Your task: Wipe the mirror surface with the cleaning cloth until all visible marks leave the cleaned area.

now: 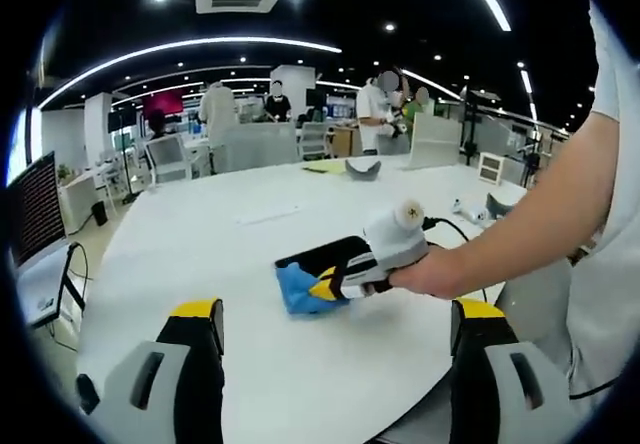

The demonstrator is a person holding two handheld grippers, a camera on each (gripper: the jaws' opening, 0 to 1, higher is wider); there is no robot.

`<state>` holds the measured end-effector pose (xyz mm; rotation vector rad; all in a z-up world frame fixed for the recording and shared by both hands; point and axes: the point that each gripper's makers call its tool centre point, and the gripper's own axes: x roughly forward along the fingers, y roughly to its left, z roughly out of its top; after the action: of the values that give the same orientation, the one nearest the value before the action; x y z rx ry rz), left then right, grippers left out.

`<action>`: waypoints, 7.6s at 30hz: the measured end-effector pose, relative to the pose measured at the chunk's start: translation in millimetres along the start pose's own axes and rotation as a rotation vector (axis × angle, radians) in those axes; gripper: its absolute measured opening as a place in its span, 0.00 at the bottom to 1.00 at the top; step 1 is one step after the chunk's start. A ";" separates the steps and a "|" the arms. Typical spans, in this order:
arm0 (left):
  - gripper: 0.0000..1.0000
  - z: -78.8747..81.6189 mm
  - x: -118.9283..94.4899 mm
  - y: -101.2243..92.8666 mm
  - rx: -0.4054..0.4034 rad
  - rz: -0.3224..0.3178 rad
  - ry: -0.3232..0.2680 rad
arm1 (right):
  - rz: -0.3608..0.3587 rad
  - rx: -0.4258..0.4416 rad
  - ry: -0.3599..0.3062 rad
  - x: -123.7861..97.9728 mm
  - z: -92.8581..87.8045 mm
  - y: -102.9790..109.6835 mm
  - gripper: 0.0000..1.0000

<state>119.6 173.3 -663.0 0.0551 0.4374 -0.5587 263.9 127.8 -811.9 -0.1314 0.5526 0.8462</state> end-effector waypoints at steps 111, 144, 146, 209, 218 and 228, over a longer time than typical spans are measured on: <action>0.95 7.1 39.7 -28.0 0.076 -0.022 0.075 | -0.273 0.094 0.045 -174.6 -83.2 -221.0 0.01; 0.95 4.3 46.5 -30.1 0.079 -0.013 0.114 | -0.219 0.062 0.083 -161.4 -116.0 -222.2 0.02; 0.95 4.0 46.2 -29.4 0.079 -0.011 0.115 | -0.204 0.060 0.073 -162.1 -115.9 -222.2 0.02; 0.95 19.7 46.9 -7.7 0.048 -0.011 0.079 | 0.011 0.009 -0.052 -202.4 -19.6 -131.6 0.37; 0.95 23.9 38.3 -6.5 0.065 -0.031 0.068 | 0.029 -0.017 -0.072 -223.9 6.4 -85.7 0.38; 0.95 28.8 32.6 -3.6 0.080 -0.034 0.062 | -0.001 -0.022 -0.067 -234.6 13.2 -77.2 0.48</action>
<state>153.7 149.1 -650.2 0.1421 0.4769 -0.6092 201.7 -77.3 -688.4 -0.1230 0.4809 0.8526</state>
